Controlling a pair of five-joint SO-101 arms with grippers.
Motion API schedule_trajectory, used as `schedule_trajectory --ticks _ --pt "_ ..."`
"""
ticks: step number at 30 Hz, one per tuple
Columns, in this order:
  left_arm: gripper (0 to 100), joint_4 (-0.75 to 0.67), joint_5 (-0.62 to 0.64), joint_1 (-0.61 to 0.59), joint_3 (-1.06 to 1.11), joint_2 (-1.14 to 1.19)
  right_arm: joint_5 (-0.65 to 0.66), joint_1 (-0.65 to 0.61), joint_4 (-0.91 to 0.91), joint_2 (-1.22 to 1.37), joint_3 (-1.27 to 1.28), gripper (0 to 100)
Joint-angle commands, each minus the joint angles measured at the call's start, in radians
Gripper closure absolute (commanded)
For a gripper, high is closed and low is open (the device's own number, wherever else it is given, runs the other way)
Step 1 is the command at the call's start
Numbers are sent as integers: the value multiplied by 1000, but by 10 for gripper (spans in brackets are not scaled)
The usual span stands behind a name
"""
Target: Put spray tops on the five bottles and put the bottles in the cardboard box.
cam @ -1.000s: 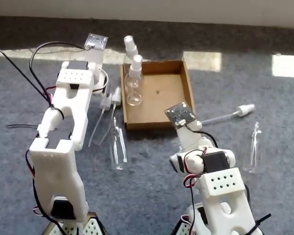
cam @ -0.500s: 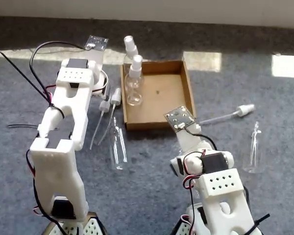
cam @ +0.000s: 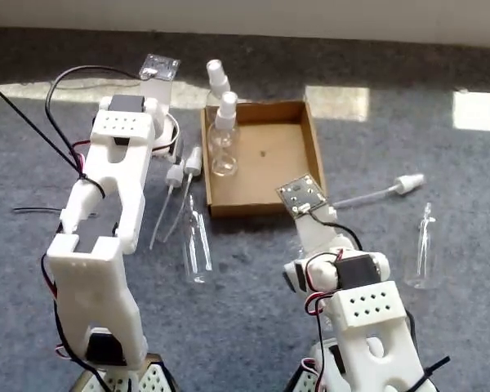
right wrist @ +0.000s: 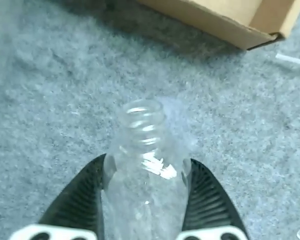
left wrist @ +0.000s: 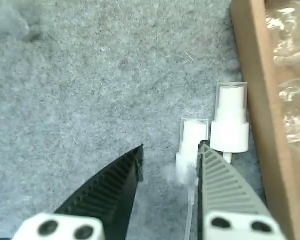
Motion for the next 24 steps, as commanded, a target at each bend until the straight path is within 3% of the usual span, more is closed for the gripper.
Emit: schedule_trajectory --ticks 1,20,24 --pt "824 11 0 13 1 -59 -12 -12 -13 -19 -12 993" --pt "830 -12 -5 12 -13 90 -12 -12 -12 -19 -10 993" --pt "928 -12 -2 -5 -19 104 -12 -12 -13 -19 -10 993"
